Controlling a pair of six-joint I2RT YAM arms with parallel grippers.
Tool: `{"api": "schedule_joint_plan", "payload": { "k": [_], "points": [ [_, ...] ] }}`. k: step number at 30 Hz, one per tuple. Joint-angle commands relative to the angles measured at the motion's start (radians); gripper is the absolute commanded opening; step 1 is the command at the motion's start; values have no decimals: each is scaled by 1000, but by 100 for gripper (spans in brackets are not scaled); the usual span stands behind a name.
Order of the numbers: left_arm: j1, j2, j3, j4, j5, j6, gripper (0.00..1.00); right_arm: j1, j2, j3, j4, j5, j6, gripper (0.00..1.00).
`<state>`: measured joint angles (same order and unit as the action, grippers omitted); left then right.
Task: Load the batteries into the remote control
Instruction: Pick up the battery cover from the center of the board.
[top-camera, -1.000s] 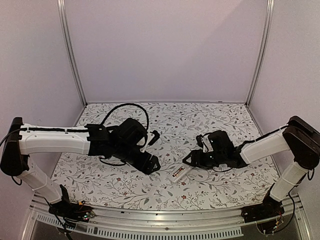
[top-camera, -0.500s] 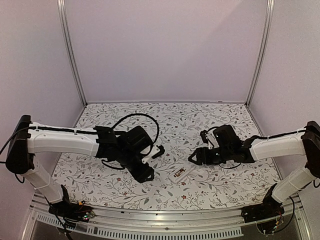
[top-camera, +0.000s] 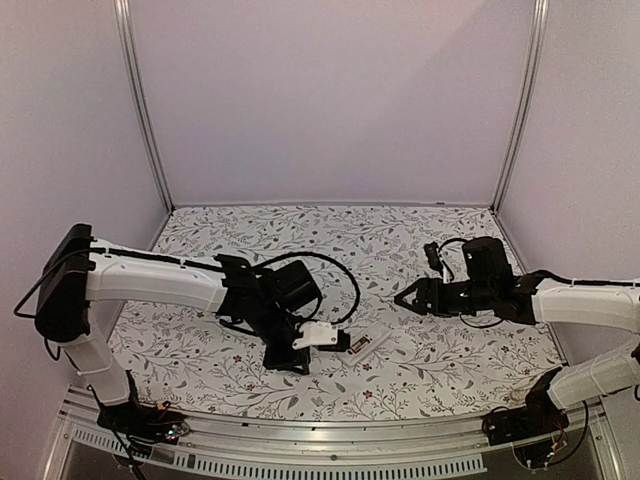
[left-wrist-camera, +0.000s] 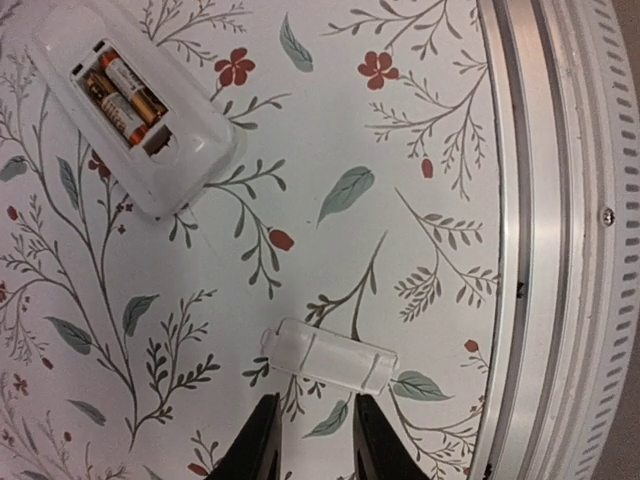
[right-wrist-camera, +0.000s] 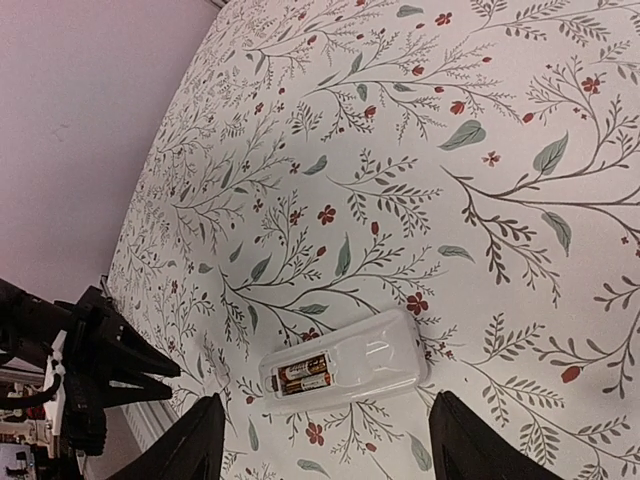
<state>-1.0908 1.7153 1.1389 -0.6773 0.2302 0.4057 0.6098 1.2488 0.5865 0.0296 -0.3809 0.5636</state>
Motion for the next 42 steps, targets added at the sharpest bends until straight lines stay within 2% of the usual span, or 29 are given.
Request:
{"api": "schedule_joint_plan", "payload": {
  "k": [1,6,13,25,34,42],
  "points": [
    [2,74,47,-38,49,148,24,-20,-51,-28,-9,-43,1,71],
    [3,149,87,-49,39,179,19,-37,-76,-41,-14,-56,7,71],
    [5,197,113,-57,-2,204,19,-45,-88,-43,-14,-68,10,71],
    [16,199,93,-29,-29,217,22,-47,-74,-36,-13,-78,12,71],
    [22,109,78,-2,-8,206,22,-47,-60,-33,-1,-89,15,71],
    [41,167,91,1,-26,206,22,-48,-59,-35,1,-93,21,71]
  ]
}}
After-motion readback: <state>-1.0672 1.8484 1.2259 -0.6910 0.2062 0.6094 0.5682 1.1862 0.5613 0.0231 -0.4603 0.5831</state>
